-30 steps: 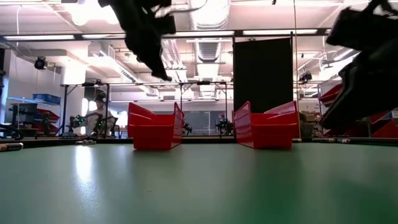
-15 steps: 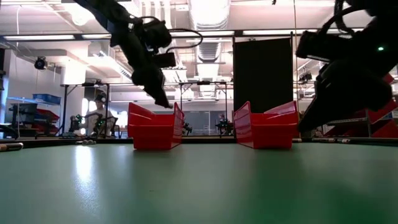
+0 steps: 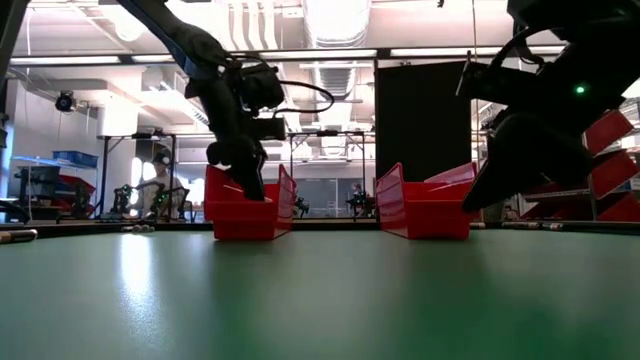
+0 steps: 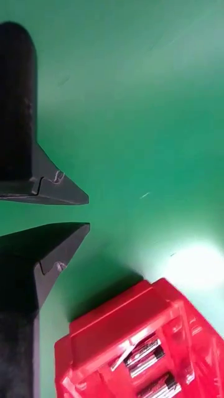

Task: Sort batteries
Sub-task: Put the brown battery into the left red bin

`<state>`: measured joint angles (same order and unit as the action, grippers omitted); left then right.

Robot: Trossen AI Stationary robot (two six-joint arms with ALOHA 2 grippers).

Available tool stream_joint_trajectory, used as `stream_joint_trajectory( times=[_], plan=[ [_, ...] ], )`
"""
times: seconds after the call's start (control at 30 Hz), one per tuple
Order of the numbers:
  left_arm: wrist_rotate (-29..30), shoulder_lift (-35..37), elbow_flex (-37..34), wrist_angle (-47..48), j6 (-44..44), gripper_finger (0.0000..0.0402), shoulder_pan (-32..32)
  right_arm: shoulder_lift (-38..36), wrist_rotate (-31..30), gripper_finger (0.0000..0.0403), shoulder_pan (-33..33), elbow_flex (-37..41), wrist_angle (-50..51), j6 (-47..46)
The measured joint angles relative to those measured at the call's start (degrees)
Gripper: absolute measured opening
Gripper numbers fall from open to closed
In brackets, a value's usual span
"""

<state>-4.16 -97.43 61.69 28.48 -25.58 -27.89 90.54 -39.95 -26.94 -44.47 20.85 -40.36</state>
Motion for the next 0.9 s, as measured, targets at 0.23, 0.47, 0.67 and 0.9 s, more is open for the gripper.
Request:
stream_joint_trajectory(
  times=[0.23, 0.47, 0.67, 0.9],
  plan=[
    [0.1, 0.0, 1.8, 3.3, -0.3, 0.0029, 0.0, 0.0, 0.0, 0.0048, 0.0, 0.0, -2.5, 0.1],
    [0.1, -0.1, 9.7, 9.6, -0.7, 0.0029, -0.7, 0.0, 0.1, 0.0045, 0.1, 0.0, -3.4, -0.1],
    [0.6, -4.3, 13.3, 12.1, -1.5, 0.0029, -1.5, 0.0, 1.4, 0.0043, 0.1, 0.0, -4.2, -0.9],
    [0.6, -11.5, 17.4, 15.6, -2.7, 0.0029, -1.6, 0.0, 3.1, 0.0049, 0.1, 0.0, -5.0, -2.7]
  ],
)
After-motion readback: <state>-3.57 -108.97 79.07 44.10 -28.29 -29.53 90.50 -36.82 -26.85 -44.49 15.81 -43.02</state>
